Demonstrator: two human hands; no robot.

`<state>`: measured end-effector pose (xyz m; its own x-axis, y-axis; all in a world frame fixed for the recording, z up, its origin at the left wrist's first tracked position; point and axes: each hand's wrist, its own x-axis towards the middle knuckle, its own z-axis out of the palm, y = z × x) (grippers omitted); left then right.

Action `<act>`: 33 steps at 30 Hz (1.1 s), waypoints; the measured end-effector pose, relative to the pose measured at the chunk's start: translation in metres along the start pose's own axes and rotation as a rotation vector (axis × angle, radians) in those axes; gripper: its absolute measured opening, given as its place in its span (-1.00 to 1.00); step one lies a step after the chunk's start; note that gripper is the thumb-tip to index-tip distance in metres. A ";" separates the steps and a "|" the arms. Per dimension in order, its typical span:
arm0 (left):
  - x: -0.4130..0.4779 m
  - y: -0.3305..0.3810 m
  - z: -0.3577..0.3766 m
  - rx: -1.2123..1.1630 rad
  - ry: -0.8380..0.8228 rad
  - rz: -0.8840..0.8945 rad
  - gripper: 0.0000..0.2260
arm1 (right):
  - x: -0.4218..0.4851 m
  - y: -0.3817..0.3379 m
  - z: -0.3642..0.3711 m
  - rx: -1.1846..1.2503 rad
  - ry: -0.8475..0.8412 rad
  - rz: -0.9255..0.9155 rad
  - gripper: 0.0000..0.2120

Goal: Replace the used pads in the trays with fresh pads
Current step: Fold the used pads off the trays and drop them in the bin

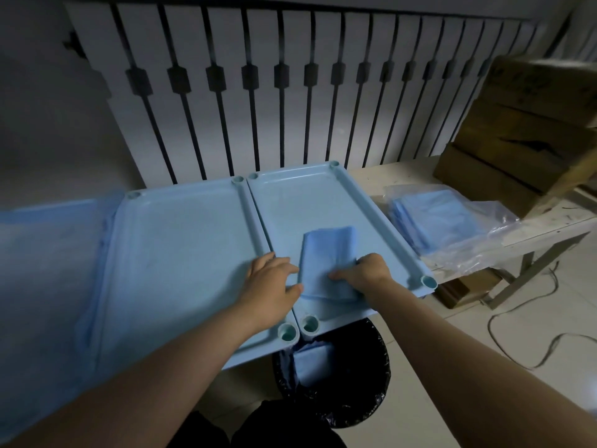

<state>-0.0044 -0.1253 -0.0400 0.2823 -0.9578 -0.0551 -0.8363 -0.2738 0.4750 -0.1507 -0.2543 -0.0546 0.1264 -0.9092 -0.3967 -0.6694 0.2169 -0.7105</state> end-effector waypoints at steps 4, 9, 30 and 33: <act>-0.012 0.007 -0.010 -0.318 0.067 -0.130 -0.42 | -0.023 -0.002 -0.006 0.423 -0.071 -0.065 -0.82; -0.029 0.034 -0.023 -0.931 0.127 -0.343 -0.25 | -0.074 0.007 -0.032 0.743 -0.324 -0.154 -0.65; -0.095 0.014 -0.010 -0.805 0.313 -0.292 -0.87 | -0.095 0.156 0.040 0.452 -0.198 0.393 -0.56; -0.097 0.005 -0.013 -0.808 0.334 -0.291 -0.88 | -0.085 0.148 0.059 0.574 -0.226 0.432 -0.64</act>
<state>-0.0298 -0.0327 -0.0207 0.6562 -0.7512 -0.0715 -0.1639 -0.2344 0.9582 -0.2173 -0.1240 -0.1597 0.1276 -0.6197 -0.7744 -0.2143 0.7451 -0.6316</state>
